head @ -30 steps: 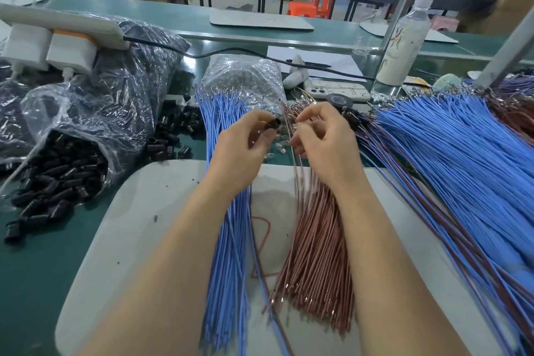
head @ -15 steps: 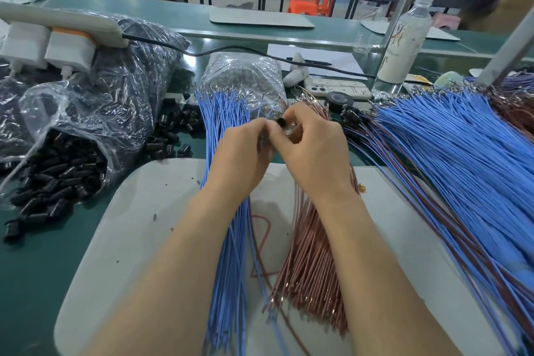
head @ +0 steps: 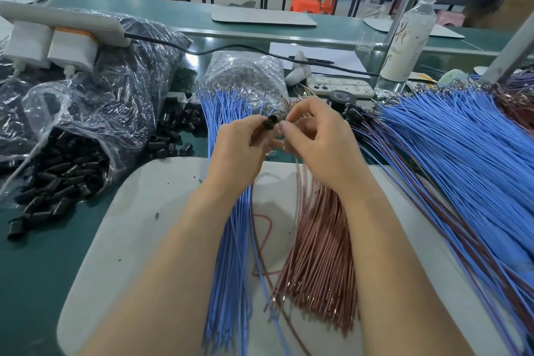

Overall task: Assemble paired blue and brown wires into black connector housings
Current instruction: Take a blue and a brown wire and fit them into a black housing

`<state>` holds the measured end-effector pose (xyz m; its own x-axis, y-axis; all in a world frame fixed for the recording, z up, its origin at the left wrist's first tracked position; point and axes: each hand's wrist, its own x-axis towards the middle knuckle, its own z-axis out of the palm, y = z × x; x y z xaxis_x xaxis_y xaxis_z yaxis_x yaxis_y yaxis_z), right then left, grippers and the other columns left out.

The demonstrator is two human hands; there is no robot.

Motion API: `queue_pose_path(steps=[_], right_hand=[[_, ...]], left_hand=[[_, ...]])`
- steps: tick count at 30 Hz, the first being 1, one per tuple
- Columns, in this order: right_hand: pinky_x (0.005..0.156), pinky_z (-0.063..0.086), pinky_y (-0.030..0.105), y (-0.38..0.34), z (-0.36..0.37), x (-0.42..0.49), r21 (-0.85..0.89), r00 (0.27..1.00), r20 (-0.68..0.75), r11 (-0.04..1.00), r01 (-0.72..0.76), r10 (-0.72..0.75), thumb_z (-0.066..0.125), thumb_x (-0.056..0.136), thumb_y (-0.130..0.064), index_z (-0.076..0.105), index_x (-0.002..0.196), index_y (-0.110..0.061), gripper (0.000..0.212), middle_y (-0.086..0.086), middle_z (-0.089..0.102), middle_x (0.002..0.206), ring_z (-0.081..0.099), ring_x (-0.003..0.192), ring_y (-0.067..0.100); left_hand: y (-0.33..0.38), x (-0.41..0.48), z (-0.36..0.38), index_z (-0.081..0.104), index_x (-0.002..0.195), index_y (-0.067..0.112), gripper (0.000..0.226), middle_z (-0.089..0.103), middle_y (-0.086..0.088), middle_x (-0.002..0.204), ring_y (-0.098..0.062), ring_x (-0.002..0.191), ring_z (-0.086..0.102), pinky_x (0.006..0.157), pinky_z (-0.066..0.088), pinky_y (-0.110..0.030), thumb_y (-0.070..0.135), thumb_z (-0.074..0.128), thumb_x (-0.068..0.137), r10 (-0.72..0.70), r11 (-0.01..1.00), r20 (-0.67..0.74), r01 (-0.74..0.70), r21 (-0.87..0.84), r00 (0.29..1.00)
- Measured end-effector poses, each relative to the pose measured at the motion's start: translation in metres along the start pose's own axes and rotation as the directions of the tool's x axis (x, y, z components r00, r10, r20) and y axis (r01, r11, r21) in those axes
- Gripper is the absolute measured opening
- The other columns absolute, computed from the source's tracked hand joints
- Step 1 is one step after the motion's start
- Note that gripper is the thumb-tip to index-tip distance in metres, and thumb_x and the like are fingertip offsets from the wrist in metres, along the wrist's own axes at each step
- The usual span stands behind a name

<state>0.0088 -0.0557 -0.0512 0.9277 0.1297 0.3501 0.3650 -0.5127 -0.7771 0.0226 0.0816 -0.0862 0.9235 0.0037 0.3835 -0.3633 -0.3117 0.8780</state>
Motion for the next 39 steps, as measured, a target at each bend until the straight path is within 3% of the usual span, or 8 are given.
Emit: queue_pose_path(steps=[5,11,15,17,20,25,30,39], right_hand=[[0.057,0.048,0.018,-0.004,-0.009,-0.001,0.239,1.000,0.023,0.971,-0.020,0.015,0.059,0.093,-0.016,0.052,0.092,-0.012,0.008,0.000,0.070,0.065,0.062,0.056,0.007],[0.065,0.052,0.018,-0.011,-0.010,-0.001,0.292,0.998,-0.057,0.956,0.039,-0.024,0.069,0.085,-0.008,0.063,0.086,-0.013,0.008,-0.003,0.067,0.073,0.062,0.065,0.002],[0.067,0.054,0.016,-0.015,-0.012,-0.002,0.385,1.000,-0.026,0.923,0.009,0.001,0.064,0.086,0.002,0.066,0.092,-0.006,0.010,0.003,0.069,0.079,0.067,0.069,0.006],[0.068,0.054,0.018,-0.016,-0.011,-0.002,0.361,0.999,-0.033,0.932,0.009,0.003,0.064,0.087,0.001,0.065,0.098,-0.005,0.012,0.005,0.070,0.083,0.069,0.071,0.008],[0.075,0.056,0.023,-0.016,-0.009,-0.002,0.226,0.997,-0.075,0.973,0.052,-0.036,0.067,0.086,-0.002,0.066,0.096,-0.009,0.012,0.006,0.071,0.087,0.069,0.079,0.014],[0.074,0.051,0.012,-0.014,-0.005,-0.002,0.056,0.985,-0.135,0.992,0.113,-0.104,0.068,0.085,-0.007,0.070,0.091,-0.013,0.008,-0.004,0.071,0.083,0.065,0.076,0.003],[0.076,0.053,0.018,-0.012,0.000,-0.001,-0.036,0.977,-0.163,0.990,0.134,-0.138,0.069,0.083,-0.006,0.072,0.090,-0.012,0.009,-0.003,0.071,0.081,0.065,0.075,0.004],[0.075,0.052,0.037,-0.010,0.010,0.000,-0.160,0.966,-0.173,0.974,0.164,-0.191,0.067,0.082,-0.004,0.072,0.087,-0.009,0.008,0.003,0.069,0.081,0.064,0.075,0.016]], left_hand=[[0.000,0.002,0.001,0.064,0.079,0.009,0.014,0.065,0.005,0.067,0.008,0.060,0.062,0.064,0.049,-0.010,0.006,0.059,0.091,0.034,0.999,-0.053,-0.033,0.016,0.998],[-0.001,0.001,0.001,0.067,0.090,0.012,0.013,0.071,0.000,0.076,-0.006,0.078,0.070,0.080,0.057,-0.035,0.006,0.056,0.091,0.066,0.998,-0.072,-0.064,0.024,0.995],[-0.002,0.002,-0.001,0.068,0.090,0.013,0.016,0.069,0.006,0.074,-0.002,0.074,0.067,0.076,0.057,-0.031,0.003,0.055,0.090,0.114,0.989,-0.086,-0.105,0.105,0.990],[-0.002,0.003,-0.001,0.065,0.085,0.017,0.019,0.065,0.013,0.069,0.003,0.069,0.064,0.072,0.055,-0.026,0.002,0.055,0.090,0.120,0.985,-0.093,-0.106,0.137,0.988],[-0.003,0.003,0.000,0.065,0.086,0.012,0.016,0.069,0.004,0.073,-0.001,0.075,0.068,0.074,0.056,-0.027,0.003,0.053,0.092,0.108,0.986,-0.098,-0.094,0.138,0.989],[-0.002,0.003,0.000,0.067,0.094,0.006,0.017,0.069,-0.001,0.074,0.003,0.076,0.067,0.071,0.055,-0.020,0.005,0.050,0.094,0.092,0.984,-0.106,-0.074,0.163,0.990],[-0.001,0.003,0.000,0.066,0.088,0.009,0.017,0.069,-0.003,0.076,-0.017,0.079,0.069,0.073,0.054,-0.039,0.015,0.051,0.095,0.068,0.961,-0.091,-0.040,0.272,0.994],[0.000,0.003,-0.002,0.064,0.085,0.006,0.022,0.070,-0.013,0.080,-0.030,0.080,0.067,0.071,0.052,-0.044,0.016,0.046,0.095,0.068,0.912,-0.068,-0.035,0.410,0.995]])
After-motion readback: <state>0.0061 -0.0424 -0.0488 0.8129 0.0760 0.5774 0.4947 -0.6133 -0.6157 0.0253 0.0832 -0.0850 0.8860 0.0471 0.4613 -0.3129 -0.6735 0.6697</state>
